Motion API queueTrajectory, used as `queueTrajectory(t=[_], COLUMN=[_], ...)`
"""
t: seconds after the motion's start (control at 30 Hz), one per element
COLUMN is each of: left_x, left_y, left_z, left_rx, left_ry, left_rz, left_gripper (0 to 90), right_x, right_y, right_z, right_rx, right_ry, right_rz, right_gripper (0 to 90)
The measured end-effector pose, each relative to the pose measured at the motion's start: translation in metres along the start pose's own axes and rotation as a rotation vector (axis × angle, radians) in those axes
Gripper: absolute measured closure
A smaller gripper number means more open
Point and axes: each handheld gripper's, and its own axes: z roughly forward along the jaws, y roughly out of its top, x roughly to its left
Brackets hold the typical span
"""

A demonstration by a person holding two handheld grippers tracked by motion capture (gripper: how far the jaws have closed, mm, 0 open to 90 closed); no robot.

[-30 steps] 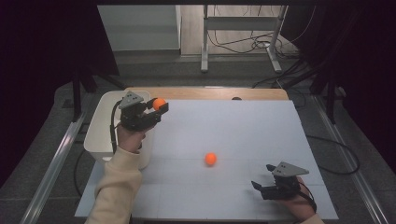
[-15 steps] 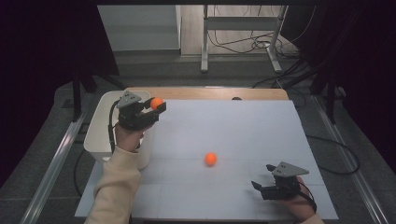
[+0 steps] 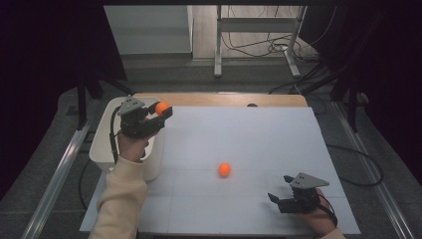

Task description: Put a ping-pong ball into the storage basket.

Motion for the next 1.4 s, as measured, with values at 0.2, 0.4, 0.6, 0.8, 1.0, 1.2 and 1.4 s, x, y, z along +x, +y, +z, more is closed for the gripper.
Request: queueTrajectory(t=[0.2, 0.4, 0.6, 0.8, 1.0, 1.2, 1.4], left_x=[0.008, 0.019, 0.028, 0.041, 0.049, 0.054, 0.058], left_y=[0.001, 0.001, -0.001, -0.007, -0.010, -0.013, -0.017], left_z=[-0.006, -0.012, -0.015, -0.013, -0.011, -0.007, 0.000], left_rx=[-0.009, -0.010, -0.001, 0.032, 0.048, 0.087, 0.139], left_ry=[0.019, 0.049, 0.094, 0.145, 0.157, 0.170, 0.200], left_rz=[-0.019, -0.037, -0.044, -0.060, -0.079, -0.081, -0.078], left_gripper=[50.2, 50.2, 50.2, 50.2, 50.2, 50.1, 50.1], right_x=[0.000, 0.000, 0.000, 0.000, 0.000, 0.000, 0.000], right_y=[0.000, 0.000, 0.000, 0.000, 0.000, 0.000, -0.001], right_z=[0.000, 0.001, 0.001, 0.001, 0.001, 0.001, 0.001], right_rx=[0.000, 0.000, 0.000, 0.000, 0.001, 0.002, 0.003], right_ry=[0.000, 0.003, 0.004, 0.004, 0.003, 0.003, 0.003], right_rz=[0.000, 0.002, 0.003, 0.004, 0.005, 0.005, 0.004], right_gripper=[14.4, 14.4, 14.4, 14.4, 14.4, 14.4, 14.4])
